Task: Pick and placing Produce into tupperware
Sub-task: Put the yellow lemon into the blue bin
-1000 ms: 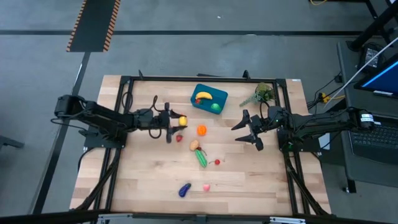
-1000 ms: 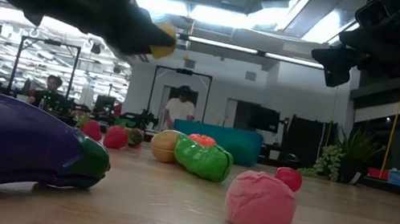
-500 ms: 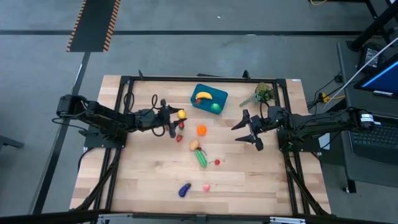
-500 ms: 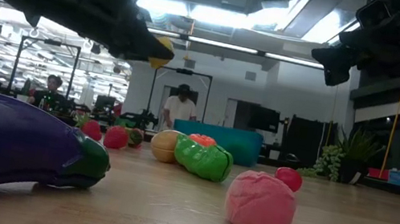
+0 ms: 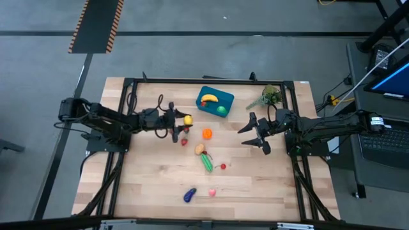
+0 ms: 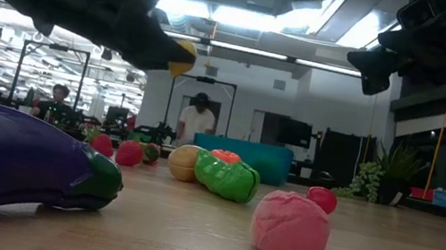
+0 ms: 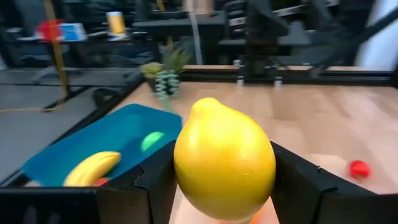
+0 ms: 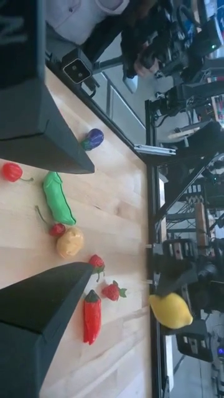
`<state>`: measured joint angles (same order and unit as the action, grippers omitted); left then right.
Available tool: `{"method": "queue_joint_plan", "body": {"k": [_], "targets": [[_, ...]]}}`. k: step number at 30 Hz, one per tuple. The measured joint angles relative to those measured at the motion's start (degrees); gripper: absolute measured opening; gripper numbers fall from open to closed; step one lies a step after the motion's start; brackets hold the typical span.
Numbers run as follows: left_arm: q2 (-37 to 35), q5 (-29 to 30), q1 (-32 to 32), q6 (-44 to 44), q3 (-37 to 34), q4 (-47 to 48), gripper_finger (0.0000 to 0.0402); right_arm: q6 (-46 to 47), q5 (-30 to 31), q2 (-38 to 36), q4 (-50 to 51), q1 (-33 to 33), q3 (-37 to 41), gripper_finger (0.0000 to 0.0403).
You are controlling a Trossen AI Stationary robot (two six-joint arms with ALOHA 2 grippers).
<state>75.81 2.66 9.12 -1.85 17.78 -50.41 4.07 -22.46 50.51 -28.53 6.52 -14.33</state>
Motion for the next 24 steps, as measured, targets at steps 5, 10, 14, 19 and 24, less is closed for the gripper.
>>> {"method": "queue_joint_plan", "body": {"k": [5,10,14,19,24], "targets": [[0.0,-9.52,3.53,0.76,0.0,0.0,0.0201,0.1,-0.02,0.0,0.02,0.0,0.0,0.0248],[0.13,-20.55,7.58,1.51,1.54,0.85,0.0201,0.15,-0.02,0.0,0.07,0.01,0.0,0.0248],[2.95,-28.95,10.25,1.43,5.62,2.51,0.0201,0.16,-0.02,0.02,0.11,0.01,0.0,0.0248],[11.52,-37.24,13.04,-0.77,14.74,8.66,0.0201,0.96,-0.08,-0.01,0.22,-0.01,0.0,0.0248],[20.05,-43.19,15.34,-1.75,24.82,12.6,0.0201,1.71,-0.1,0.0,0.37,-0.01,0.0,0.0248]]}}
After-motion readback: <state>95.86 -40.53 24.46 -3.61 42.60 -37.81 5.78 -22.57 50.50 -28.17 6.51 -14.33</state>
